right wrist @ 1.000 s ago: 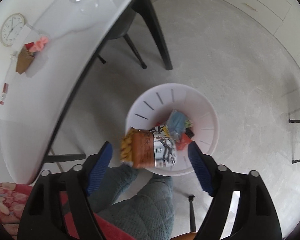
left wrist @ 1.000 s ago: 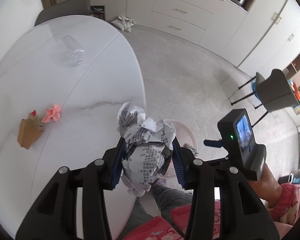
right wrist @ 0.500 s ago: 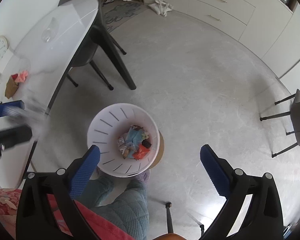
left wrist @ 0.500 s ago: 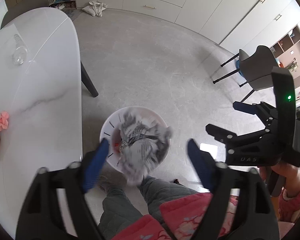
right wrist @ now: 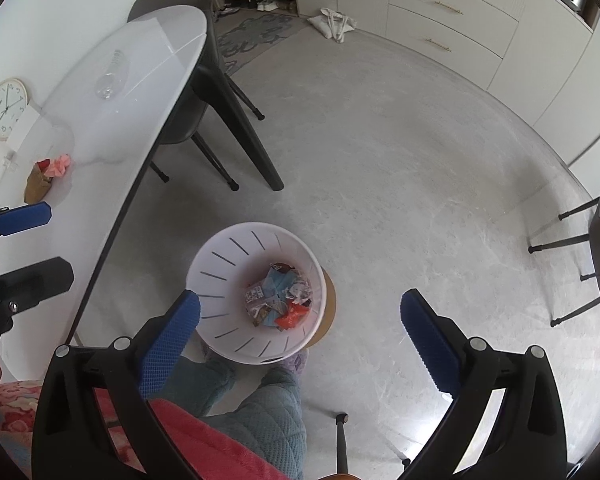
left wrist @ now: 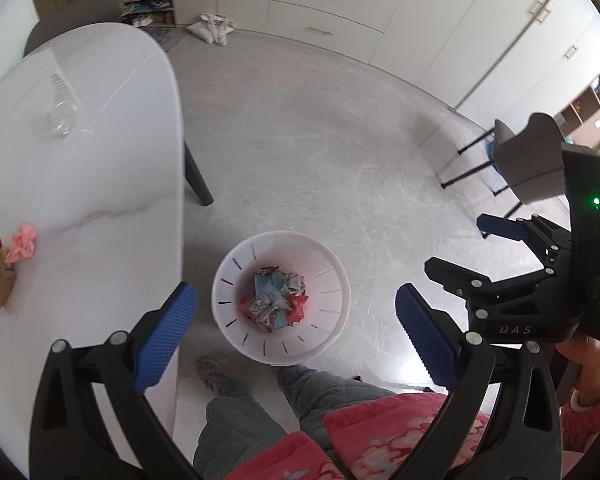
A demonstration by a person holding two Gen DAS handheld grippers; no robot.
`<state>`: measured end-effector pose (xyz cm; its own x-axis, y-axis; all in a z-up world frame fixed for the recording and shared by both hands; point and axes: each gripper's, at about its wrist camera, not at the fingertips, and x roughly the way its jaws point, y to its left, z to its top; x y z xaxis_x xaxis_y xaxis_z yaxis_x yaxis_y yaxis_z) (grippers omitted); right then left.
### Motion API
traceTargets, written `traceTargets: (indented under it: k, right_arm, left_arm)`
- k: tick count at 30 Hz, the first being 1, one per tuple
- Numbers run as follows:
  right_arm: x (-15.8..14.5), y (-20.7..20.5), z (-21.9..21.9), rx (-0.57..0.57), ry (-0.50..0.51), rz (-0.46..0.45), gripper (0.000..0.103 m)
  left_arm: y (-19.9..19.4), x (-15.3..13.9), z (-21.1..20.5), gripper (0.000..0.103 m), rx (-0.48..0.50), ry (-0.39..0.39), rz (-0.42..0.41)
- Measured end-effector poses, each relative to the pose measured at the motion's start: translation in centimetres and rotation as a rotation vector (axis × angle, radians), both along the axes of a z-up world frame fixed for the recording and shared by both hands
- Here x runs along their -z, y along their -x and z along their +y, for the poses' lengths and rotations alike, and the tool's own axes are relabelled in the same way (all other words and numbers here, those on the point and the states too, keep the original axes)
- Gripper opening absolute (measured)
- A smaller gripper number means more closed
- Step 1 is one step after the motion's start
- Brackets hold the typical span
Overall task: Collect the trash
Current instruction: 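Grasp the pink crumpled paper with the right tool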
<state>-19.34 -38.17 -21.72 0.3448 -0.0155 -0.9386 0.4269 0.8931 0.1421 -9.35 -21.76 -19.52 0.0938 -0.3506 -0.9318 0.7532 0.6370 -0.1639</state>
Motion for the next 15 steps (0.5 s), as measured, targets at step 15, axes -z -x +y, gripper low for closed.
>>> traceTargets:
  k: [15]
  right_arm:
    - [-3.0, -12.8, 9.7, -0.262, -0.038, -0.092, 0.1]
  left_arm:
    - [-11.4, -1.9, 16.7, 0.095, -0.434, -0.1, -0.167]
